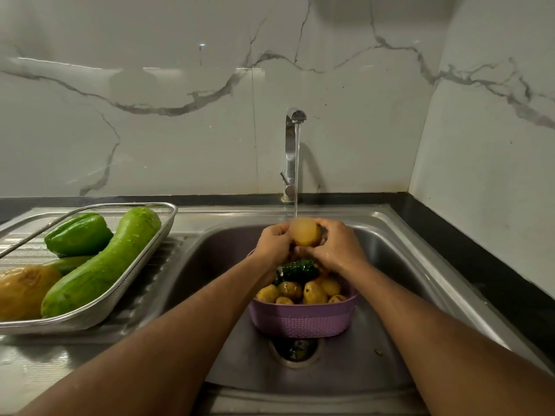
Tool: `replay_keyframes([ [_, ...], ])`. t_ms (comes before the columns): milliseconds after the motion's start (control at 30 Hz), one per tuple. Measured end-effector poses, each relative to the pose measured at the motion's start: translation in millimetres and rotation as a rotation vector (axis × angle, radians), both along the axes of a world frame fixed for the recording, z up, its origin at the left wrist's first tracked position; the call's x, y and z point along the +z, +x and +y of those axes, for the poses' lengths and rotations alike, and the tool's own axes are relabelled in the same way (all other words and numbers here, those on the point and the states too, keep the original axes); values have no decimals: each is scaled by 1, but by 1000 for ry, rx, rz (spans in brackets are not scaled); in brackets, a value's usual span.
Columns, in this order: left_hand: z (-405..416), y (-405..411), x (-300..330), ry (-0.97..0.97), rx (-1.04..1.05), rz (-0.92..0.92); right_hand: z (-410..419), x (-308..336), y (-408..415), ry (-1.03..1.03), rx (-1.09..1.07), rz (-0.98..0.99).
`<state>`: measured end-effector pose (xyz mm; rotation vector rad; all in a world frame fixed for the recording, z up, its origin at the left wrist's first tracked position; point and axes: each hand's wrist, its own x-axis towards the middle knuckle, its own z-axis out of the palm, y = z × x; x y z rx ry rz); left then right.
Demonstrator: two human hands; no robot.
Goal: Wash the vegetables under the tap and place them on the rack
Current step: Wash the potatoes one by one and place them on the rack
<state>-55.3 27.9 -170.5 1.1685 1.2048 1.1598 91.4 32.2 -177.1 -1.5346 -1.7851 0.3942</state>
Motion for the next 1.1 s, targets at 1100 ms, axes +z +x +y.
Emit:
replay_keyframes([
  [1100,8,3,-5,111,166,-25,-9,14,-5,77,-8,-80],
])
